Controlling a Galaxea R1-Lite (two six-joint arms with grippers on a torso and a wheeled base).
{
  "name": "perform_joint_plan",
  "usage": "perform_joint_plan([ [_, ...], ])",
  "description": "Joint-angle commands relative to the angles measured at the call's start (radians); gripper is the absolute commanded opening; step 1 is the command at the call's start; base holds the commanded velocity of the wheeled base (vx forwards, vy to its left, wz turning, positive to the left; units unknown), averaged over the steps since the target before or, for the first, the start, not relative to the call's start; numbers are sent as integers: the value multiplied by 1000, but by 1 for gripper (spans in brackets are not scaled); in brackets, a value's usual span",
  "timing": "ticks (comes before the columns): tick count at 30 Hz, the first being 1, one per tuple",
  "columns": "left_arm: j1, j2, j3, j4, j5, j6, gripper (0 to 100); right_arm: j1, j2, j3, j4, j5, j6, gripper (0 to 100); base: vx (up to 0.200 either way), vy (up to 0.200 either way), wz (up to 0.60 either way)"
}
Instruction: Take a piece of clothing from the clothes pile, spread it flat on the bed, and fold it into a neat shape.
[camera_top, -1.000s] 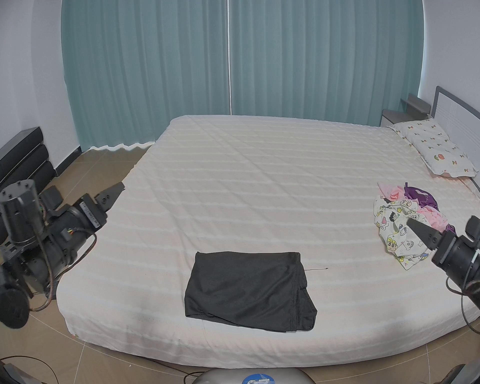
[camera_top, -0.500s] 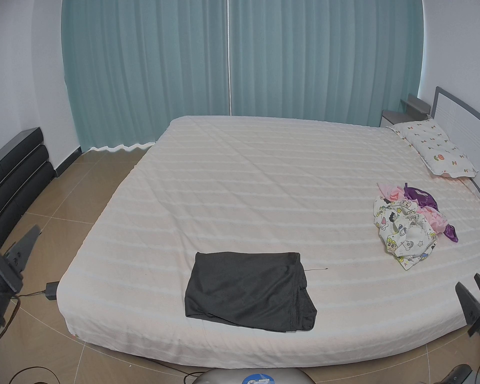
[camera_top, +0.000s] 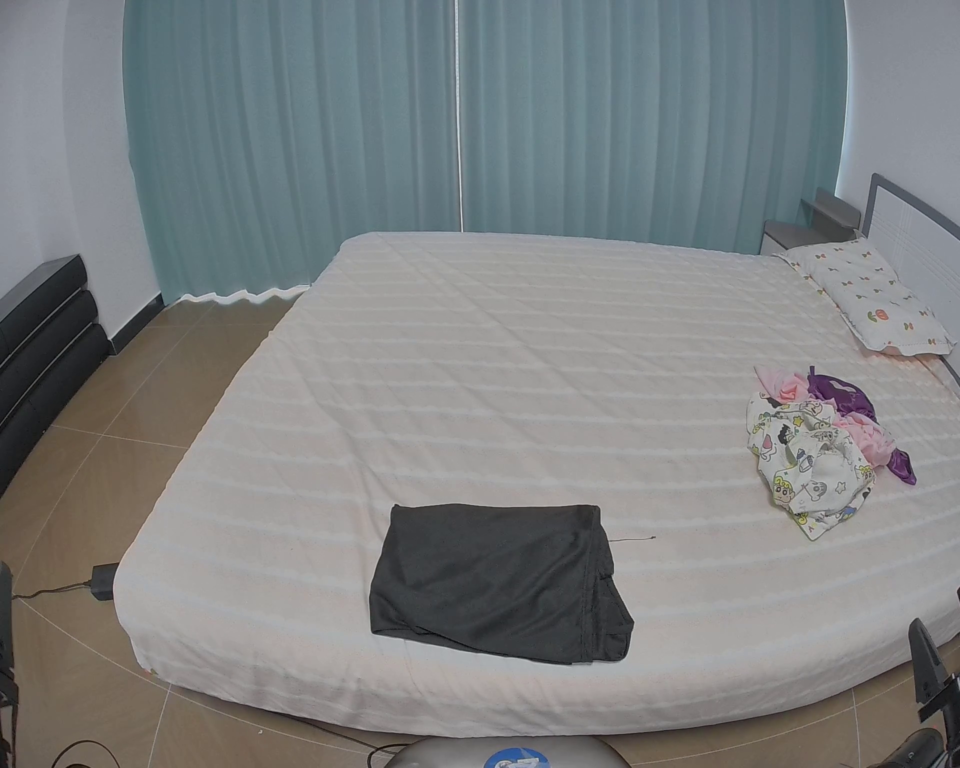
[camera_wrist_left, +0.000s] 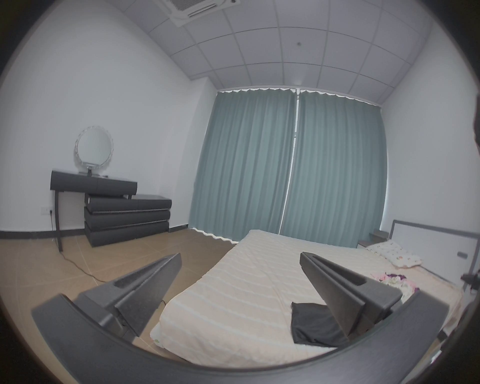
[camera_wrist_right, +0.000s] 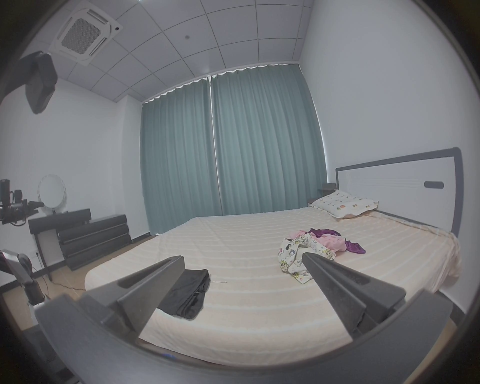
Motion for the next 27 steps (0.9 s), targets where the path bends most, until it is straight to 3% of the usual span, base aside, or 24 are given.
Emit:
perform_joint_plan([
  [1, 21, -79, 128, -5, -32, 20, 100, -126, -72, 7, 98, 5, -35, 100, 0, 0, 0],
  [6, 37, -107, 139, 2, -37, 23, 100, -119, -109, -3, 128, 19, -86, 100, 0, 0, 0],
  [14, 49, -142, 240, -62, -65, 124, 100, -117, -109, -3, 130, 118, -97, 100, 0, 0, 0],
  [20, 49, -145, 240, -30, -129, 95, 100, -117, -107, 0, 124, 134, -112, 100, 0, 0, 0],
  [21, 49, -143, 240, -30, -183, 89, 100, -117, -109, 7, 98, 143, -167, 100, 0, 0, 0],
  [23, 49, -143, 240, -30, -250, 86, 100, -117, -109, 12, 87, 157, -173, 100, 0, 0, 0],
  [27, 49, -143, 240, -19, -307, 157, 100, -117, -109, 13, 79, 135, -143, 100, 0, 0, 0],
])
